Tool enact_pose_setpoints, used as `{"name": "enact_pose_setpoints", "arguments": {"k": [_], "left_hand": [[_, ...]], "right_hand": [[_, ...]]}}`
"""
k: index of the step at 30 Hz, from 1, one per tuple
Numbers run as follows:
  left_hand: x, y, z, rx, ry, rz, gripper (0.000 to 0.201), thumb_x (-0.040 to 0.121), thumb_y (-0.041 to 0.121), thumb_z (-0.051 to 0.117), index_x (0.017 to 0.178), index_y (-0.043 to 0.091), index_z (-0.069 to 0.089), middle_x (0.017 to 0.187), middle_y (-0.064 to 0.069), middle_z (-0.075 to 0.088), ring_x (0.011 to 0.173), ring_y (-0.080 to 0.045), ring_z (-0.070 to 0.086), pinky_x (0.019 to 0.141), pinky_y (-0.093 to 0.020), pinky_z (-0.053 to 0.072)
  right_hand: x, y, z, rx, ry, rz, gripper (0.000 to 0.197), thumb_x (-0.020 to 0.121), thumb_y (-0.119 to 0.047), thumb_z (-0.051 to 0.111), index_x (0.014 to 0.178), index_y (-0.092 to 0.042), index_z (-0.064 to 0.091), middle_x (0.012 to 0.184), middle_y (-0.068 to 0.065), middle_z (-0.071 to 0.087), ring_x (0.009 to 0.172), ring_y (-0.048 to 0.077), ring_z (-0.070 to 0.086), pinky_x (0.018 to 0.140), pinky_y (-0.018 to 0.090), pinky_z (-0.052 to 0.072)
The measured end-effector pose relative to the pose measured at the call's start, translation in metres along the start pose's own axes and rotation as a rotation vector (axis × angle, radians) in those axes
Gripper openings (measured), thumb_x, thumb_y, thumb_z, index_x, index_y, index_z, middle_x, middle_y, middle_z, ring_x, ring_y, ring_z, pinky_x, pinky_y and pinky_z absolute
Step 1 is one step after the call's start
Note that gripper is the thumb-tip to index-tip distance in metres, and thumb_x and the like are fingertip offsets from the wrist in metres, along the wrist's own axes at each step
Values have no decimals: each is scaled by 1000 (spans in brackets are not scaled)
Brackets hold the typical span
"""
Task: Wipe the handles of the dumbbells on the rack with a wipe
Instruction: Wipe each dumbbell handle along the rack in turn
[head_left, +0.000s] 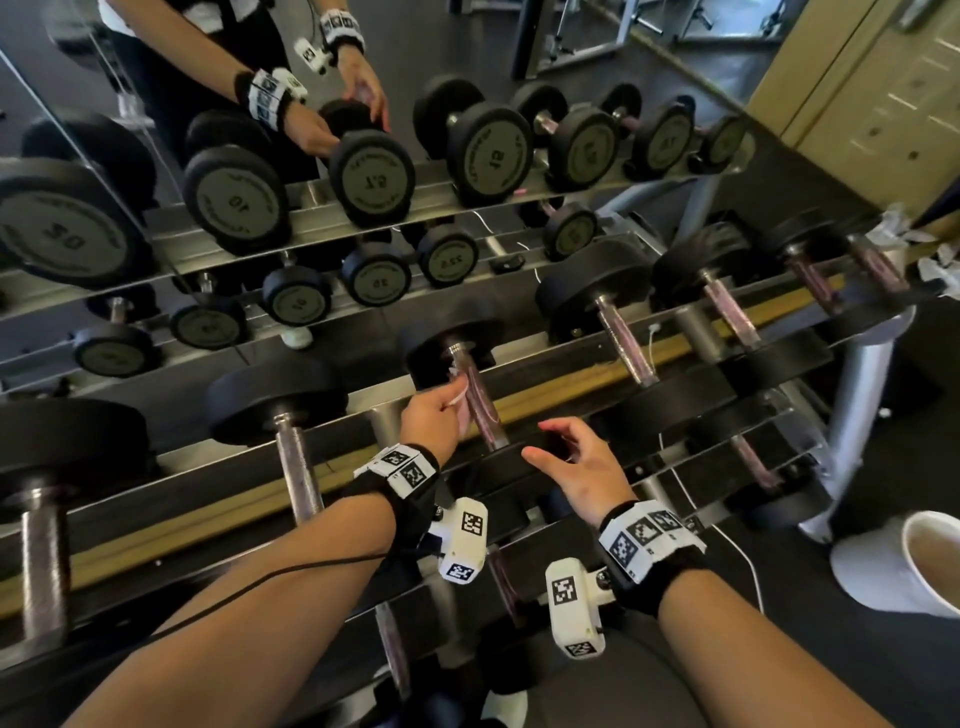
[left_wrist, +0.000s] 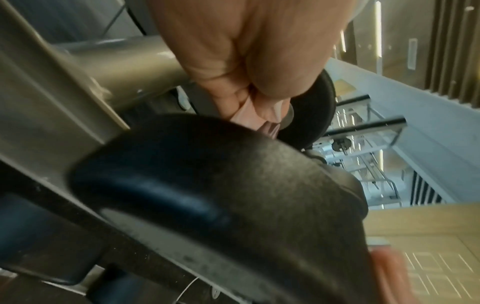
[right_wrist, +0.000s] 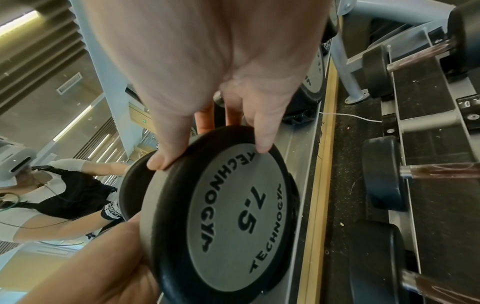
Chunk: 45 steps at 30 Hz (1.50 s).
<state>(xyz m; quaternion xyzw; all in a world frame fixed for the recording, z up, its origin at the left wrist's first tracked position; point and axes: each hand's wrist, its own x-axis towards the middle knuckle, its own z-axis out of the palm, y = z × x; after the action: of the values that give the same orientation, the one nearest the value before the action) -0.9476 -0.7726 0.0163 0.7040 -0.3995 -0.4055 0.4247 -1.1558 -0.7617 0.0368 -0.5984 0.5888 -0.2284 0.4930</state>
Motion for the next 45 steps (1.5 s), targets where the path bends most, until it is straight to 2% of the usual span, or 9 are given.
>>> {"name": "enact_pose_setpoints", "arguments": {"k": [5, 11, 18, 21, 24, 29, 33, 38, 45], "left_hand": [[-15, -7, -12, -75, -190, 20, 25, 98, 7, 55, 117, 15, 71, 104, 5, 73, 102, -10, 68, 97, -25, 52], [13, 4, -23, 15, 13, -13, 35, 98, 9, 51, 130, 18, 63, 125, -14, 67, 113, -28, 63, 104, -46, 48], [-10, 1, -7, 26, -187, 37, 32, 102, 32, 51, 83, 21, 73, 79, 5, 70, 87, -16, 69, 89, -21, 52], [-22, -7, -13, 134, -338, 50, 25, 101, 36, 52, 110, 28, 73, 97, 7, 71, 93, -11, 68, 85, -15, 48], [-21, -4, -25, 151, -467, 63, 22, 101, 26, 54, 99, 23, 76, 89, 0, 73, 95, -14, 69, 88, -17, 47], [-14, 2, -27, -61, -204, 43, 21, 101, 18, 53, 105, 26, 73, 95, -7, 74, 88, -14, 67, 80, -19, 54], [-16, 2, -6, -44, -228, 0, 42, 101, 38, 49, 68, 20, 67, 64, 1, 64, 69, -10, 61, 82, -26, 53], [-21, -11, -12, 452, -326, 107, 30, 104, 31, 46, 125, 43, 63, 109, 13, 66, 100, -9, 62, 89, -15, 43], [-23, -3, -27, 647, -605, 182, 46, 100, 10, 43, 132, 40, 58, 130, 3, 62, 116, -16, 59, 104, -30, 44]], "right_hand": [[-3, -1, 2, 40, 14, -8, 42, 81, -35, 77, 118, -29, 59, 117, -5, 63, 113, 16, 59, 102, 41, 48], [-3, 0, 1, 55, -6, -8, 41, 81, -35, 77, 118, -30, 58, 117, -7, 63, 113, 14, 59, 103, 41, 48], [-3, -2, 0, 33, 0, -9, 41, 83, -36, 76, 119, -30, 58, 121, -5, 61, 116, 16, 57, 104, 44, 47], [-4, -2, 0, 24, 0, -12, 41, 83, -36, 75, 119, -31, 57, 122, -5, 61, 117, 17, 56, 105, 45, 46], [-4, -3, 0, 39, 3, -12, 41, 82, -34, 76, 119, -28, 58, 119, -4, 63, 115, 17, 59, 104, 45, 47], [-3, -3, 1, 48, 11, -16, 43, 81, -32, 78, 119, -25, 59, 121, 0, 64, 116, 19, 59, 105, 46, 46], [-3, -2, 1, 37, 10, -10, 43, 81, -35, 77, 120, -28, 59, 121, -2, 63, 115, 17, 59, 104, 45, 47], [-3, -2, 1, 47, 14, -11, 42, 81, -35, 77, 118, -28, 59, 120, -3, 63, 115, 16, 59, 104, 44, 47], [-4, -3, 1, 62, 10, -10, 42, 81, -33, 77, 119, -27, 59, 121, 1, 63, 115, 20, 59, 104, 47, 47]]}}
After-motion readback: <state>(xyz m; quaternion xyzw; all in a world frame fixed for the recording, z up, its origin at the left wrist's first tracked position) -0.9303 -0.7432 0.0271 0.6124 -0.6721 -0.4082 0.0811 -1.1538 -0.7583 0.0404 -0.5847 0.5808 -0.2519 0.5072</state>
